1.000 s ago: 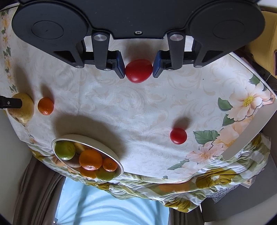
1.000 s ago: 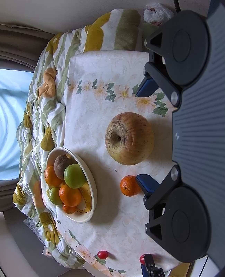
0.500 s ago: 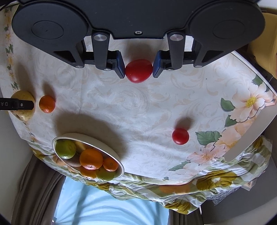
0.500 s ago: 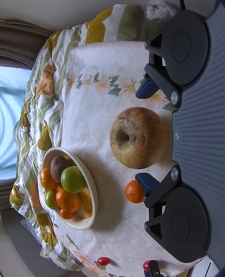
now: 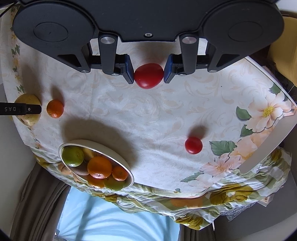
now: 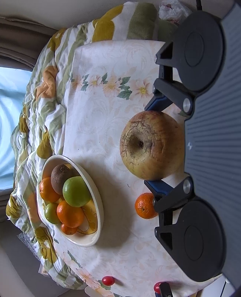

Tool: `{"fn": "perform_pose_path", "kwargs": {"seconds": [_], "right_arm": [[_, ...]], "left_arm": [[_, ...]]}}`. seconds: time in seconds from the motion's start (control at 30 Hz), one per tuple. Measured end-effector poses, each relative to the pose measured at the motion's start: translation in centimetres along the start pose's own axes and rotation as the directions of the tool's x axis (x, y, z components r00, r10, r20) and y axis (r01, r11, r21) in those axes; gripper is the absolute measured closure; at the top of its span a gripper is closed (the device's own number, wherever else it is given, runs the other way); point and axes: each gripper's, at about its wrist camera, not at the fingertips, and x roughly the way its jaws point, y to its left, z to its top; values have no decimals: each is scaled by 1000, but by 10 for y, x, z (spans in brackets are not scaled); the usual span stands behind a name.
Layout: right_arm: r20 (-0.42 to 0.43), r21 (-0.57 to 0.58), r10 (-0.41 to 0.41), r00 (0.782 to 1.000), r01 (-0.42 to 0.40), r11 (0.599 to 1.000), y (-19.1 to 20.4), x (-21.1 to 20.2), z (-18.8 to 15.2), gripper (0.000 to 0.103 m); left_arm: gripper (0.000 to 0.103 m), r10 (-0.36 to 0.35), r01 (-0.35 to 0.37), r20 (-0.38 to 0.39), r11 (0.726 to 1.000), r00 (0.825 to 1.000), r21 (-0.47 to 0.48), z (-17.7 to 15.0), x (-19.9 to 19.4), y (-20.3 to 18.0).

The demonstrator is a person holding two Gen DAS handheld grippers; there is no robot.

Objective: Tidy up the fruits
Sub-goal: 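Grasp a red tomato with the left tool while the right tool grasps the brown apple, then carry the red tomato and brown apple over the bowl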

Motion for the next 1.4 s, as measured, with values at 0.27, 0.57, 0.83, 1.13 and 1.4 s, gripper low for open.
{"fn": "perform_pose_path", "kwargs": {"seconds": [0.27, 0.57, 0.83, 1.13, 1.4], "right_arm": [[26, 27, 16, 1000, -17, 999, 1, -16, 3, 12], [54, 46, 27, 998, -29, 999, 8, -47, 21, 12], [96, 67, 28, 995, -34, 997, 19, -65, 55, 12], [132, 100, 9, 991, -22, 995, 22, -59, 97, 12], [138, 146, -29, 990, 9, 989, 15, -41, 126, 12]], "left_arm": [[64, -52, 51, 38, 999, 998, 9, 16, -16, -9], [64, -95, 93, 66, 995, 993, 40, 60, -26, -15], [65, -148, 138, 92, 984, 985, 111, 119, -17, -20], [65, -196, 176, 86, 964, 977, 200, 178, 18, -34], [65, -249, 228, 37, 930, 968, 289, 215, 63, -58]]}}
